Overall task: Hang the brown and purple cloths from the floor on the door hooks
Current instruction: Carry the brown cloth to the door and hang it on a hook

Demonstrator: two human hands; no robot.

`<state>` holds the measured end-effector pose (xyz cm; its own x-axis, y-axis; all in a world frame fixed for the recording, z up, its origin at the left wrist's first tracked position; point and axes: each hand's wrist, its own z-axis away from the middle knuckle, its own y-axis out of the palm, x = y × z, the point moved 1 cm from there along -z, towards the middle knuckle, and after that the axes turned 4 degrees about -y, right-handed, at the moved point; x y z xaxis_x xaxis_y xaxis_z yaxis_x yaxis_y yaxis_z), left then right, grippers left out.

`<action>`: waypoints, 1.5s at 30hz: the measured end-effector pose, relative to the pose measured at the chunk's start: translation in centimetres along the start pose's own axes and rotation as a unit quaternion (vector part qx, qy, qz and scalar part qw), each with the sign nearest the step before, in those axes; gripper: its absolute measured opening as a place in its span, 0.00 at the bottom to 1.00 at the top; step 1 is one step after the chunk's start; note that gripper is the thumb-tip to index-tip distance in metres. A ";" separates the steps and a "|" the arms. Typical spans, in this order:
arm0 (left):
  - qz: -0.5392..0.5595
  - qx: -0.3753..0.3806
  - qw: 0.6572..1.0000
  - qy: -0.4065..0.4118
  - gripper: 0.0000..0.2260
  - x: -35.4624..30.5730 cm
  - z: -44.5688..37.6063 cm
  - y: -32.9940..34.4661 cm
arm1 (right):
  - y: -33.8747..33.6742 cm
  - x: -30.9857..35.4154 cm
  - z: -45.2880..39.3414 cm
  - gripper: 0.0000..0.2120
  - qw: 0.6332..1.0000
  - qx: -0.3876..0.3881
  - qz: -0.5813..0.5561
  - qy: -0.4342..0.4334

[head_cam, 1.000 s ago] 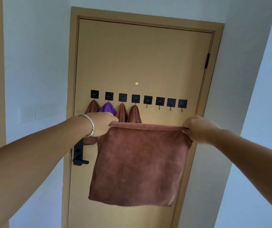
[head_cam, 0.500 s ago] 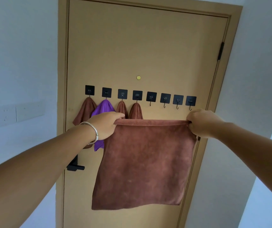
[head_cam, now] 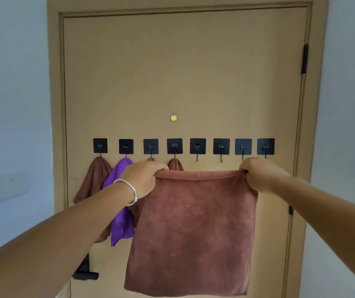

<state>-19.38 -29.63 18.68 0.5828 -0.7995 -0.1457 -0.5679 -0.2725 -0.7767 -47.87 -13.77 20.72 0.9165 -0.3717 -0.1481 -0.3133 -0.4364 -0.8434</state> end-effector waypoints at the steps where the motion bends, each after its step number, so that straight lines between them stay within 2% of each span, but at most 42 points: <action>1: -0.007 -0.008 1.000 0.001 0.20 0.1 -1.1 0.6 | 0.6 -0.5 -1.0 0.15 1.000 -0.004 -0.013 0.004; 6: -0.054 -0.011 0.998 -0.002 0.09 0.7 -5.6 4.0 | 2.9 -1.7 -5.5 0.12 0.998 -0.015 -0.054 -0.013; 9: -0.060 -0.030 0.997 -0.024 0.11 0.8 -7.4 5.8 | 4.5 -1.0 -7.5 0.12 0.998 -0.031 -0.047 -0.021; 14: 0.070 0.019 0.994 -0.083 0.10 1.9 -10.8 7.8 | 7.1 -0.4 -9.6 0.15 0.995 -0.043 -0.090 -0.011; 20: 0.244 0.002 0.963 -0.119 0.10 3.9 -14.1 9.5 | 8.2 -1.2 -10.3 0.23 0.975 -0.045 -0.214 0.038; 22: 0.234 -0.001 0.966 -0.112 0.14 4.4 -14.9 10.2 | 8.4 -1.4 -10.3 0.22 0.959 -0.057 -0.272 0.050; 25: 0.142 -0.016 0.986 -0.082 0.20 5.2 -16.1 11.3 | 8.6 -1.3 -10.6 0.11 0.950 -0.075 -0.301 0.046; 27: 0.060 -0.034 0.995 -0.065 0.20 5.2 -16.6 11.8 | 8.8 -1.0 -10.9 0.04 0.962 -0.092 -0.255 0.023; 29: 0.006 -0.062 0.997 -0.044 0.17 4.9 -16.9 12.2 | 8.8 -0.6 -11.3 0.05 0.980 -0.119 -0.161 -0.005; 31: -0.004 -0.085 0.996 -0.019 0.10 4.5 -17.1 12.4 | 8.7 -0.3 -11.8 0.07 0.989 -0.127 -0.061 -0.033; 33: 0.018 -0.087 0.996 0.016 0.03 4.4 -17.2 12.3 | 8.8 -0.3 -12.3 0.06 0.992 -0.116 -0.012 -0.050; 34: 0.018 -0.092 0.994 0.048 0.06 4.3 -17.1 12.3 | 9.1 -0.4 -12.4 0.07 0.992 -0.109 -0.008 -0.059; 37: -0.054 -0.086 0.978 0.181 0.20 4.3 -16.9 12.3 | 9.6 -0.5 -13.0 0.23 0.990 -0.102 0.003 -0.100; 39: -0.102 -0.083 0.965 0.225 0.23 4.3 -17.1 12.1 | 9.5 -0.6 -13.4 0.24 0.985 -0.092 0.054 -0.138; 41: -0.094 -0.074 0.973 0.196 0.22 4.2 -17.3 12.1 | 9.6 -0.7 -14.1 0.22 0.982 -0.083 0.082 -0.146; 45: -0.048 -0.061 0.989 0.123 0.26 3.7 -18.1 12.6 | 10.4 0.0 -15.4 0.26 0.989 -0.094 0.064 -0.095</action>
<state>-34.90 -45.72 19.41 0.4859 -0.8693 0.0903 -0.5922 -0.4034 -0.6976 -54.97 -30.96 19.91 0.8907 -0.2815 -0.3570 -0.4546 -0.5472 -0.7028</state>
